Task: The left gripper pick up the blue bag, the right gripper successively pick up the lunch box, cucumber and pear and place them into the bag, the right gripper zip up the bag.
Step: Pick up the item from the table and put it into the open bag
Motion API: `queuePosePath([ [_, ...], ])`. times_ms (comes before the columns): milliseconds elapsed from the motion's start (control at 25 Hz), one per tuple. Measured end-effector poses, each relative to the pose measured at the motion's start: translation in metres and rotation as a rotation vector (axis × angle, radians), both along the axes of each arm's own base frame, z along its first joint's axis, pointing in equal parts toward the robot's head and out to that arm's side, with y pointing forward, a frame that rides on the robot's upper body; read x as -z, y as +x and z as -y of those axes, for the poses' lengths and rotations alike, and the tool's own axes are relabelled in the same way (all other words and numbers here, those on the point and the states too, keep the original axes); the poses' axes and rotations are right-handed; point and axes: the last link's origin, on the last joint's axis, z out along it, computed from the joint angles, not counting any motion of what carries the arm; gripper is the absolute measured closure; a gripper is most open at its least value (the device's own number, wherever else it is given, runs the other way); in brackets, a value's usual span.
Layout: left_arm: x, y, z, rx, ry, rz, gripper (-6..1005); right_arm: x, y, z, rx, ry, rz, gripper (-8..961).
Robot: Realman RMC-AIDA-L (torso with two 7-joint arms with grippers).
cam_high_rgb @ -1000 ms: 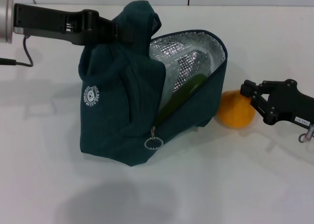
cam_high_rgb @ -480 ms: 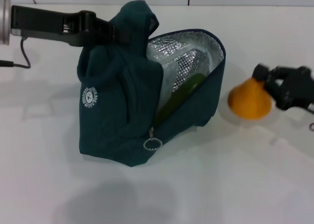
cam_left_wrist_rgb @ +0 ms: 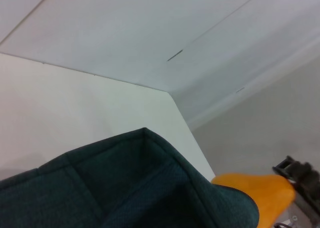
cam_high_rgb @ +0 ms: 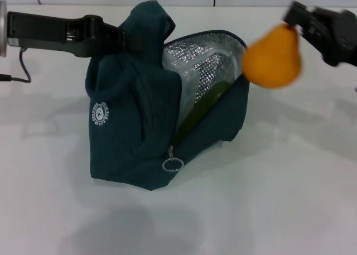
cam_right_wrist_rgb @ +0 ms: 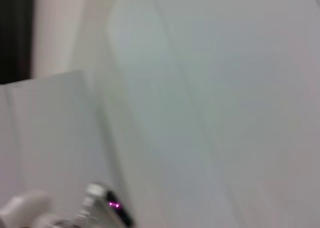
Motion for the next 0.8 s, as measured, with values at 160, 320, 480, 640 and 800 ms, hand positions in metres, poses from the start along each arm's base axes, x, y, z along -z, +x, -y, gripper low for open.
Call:
queuePosePath([
  [160,0.0,0.001,0.0,0.003,-0.001,-0.002,959,0.018,-0.033,-0.009,-0.089,-0.08,0.026,908],
  [320,0.001,0.0,0.0,0.002,-0.003,-0.002,959,0.043,-0.06,-0.015,-0.146,-0.157,0.09,904],
  [480,0.001,0.0,0.0,0.001,-0.003,-0.002,959,0.057,-0.07,-0.016,-0.166,-0.2,0.141,900],
  [640,0.001,0.0,0.0,0.0,-0.002,-0.001,959,0.069,-0.074,-0.015,-0.171,-0.23,0.191,895],
  [800,0.001,-0.004,0.002,-0.009,-0.004,0.0,959,0.078,-0.075,-0.012,-0.181,-0.251,0.222,891],
])
